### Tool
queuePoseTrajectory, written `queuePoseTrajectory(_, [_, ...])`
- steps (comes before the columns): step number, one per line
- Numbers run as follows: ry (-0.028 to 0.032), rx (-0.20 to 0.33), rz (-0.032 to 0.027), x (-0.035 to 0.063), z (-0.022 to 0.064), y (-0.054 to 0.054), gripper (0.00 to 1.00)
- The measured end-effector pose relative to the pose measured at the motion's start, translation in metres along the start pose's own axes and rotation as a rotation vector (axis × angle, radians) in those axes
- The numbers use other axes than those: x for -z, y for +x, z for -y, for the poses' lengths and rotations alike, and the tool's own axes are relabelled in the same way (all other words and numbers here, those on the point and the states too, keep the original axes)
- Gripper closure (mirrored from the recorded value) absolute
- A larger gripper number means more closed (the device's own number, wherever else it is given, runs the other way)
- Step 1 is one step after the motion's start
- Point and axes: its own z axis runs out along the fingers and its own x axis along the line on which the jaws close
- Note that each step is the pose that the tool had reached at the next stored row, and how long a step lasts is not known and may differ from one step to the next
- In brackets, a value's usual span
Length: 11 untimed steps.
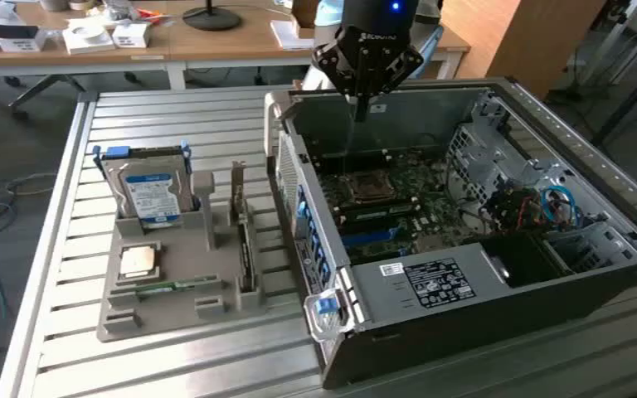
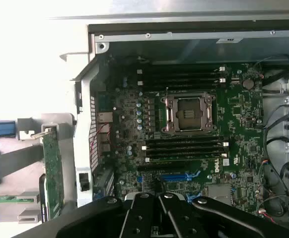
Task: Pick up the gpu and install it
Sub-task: 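Reach for the gpu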
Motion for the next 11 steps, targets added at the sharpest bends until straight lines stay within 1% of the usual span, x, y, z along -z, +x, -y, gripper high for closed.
queuePoseTrajectory(6, [0.0, 0.0, 0.0, 0.0, 0.0, -0.0007, 0.89])
queuePoseTrajectory(11, [0.0, 0.0, 0.0, -0.0007, 0.0001, 0.0015, 0.89])
